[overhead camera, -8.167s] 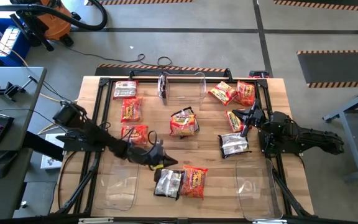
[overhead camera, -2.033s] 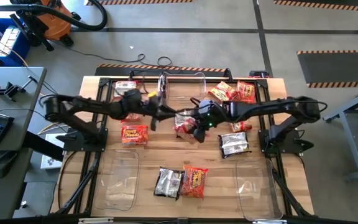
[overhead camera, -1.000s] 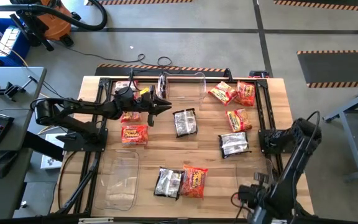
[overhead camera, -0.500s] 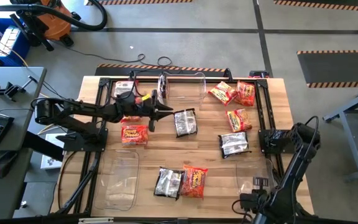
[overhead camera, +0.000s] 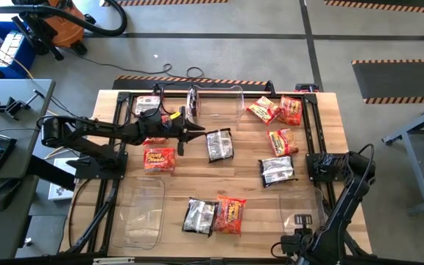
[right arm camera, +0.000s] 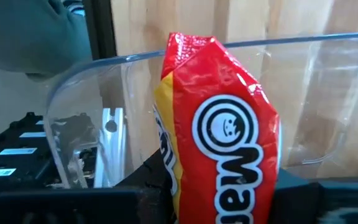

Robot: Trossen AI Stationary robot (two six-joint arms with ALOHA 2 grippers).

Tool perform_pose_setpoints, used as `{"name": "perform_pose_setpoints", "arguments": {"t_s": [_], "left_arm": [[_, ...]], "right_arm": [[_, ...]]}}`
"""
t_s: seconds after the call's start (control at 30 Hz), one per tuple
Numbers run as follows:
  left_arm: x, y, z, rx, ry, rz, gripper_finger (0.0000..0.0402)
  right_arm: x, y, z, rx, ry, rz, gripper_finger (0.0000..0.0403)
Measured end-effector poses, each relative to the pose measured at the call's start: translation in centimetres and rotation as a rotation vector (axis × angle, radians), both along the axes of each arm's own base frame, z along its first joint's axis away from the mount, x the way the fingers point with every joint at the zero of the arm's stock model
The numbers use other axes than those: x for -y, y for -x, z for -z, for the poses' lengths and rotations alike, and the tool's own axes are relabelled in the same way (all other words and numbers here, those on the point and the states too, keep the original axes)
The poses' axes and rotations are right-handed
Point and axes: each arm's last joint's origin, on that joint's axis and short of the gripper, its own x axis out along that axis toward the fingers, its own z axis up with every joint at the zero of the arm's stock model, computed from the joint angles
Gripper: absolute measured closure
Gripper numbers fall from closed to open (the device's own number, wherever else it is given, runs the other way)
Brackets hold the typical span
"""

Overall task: Sort Maruchan noodles
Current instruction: Put the bottom red noodle pack into the bottom right transparent bin

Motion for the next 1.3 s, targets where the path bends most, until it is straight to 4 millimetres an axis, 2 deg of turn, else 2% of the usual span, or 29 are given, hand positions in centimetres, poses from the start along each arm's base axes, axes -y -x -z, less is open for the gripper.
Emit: {"name": "perform_pose_setpoints", "arguments": {"t_s": [0.17,0.63,1.0,1.17,1.3], "left_arm": [[0.0,0.0,0.0,-0.001,0.0,-0.009,0.034],[0.0,0.0,0.1,-0.007,0.002,-0.009,0.034],[0.0,0.0,0.1,-0.009,0.002,-0.008,0.034],[0.0,0.0,0.2,-0.019,0.006,-0.008,0.034],[0.0,0.0,0.2,-0.024,0.007,-0.008,0.034]], "right_arm": [[-0.6,0.2,0.4,0.004,-0.022,-0.009,0.0285],[-0.7,0.4,0.3,-0.081,-0.058,0.045,0.0203],[-1.3,0.2,-1.8,-0.088,-0.115,0.07,0.0202],[-1.3,0.2,-1.9,-0.126,-0.128,0.108,0.0203],[-1.6,0.1,-2.0,-0.13,-0.162,0.115,0.022]]}}
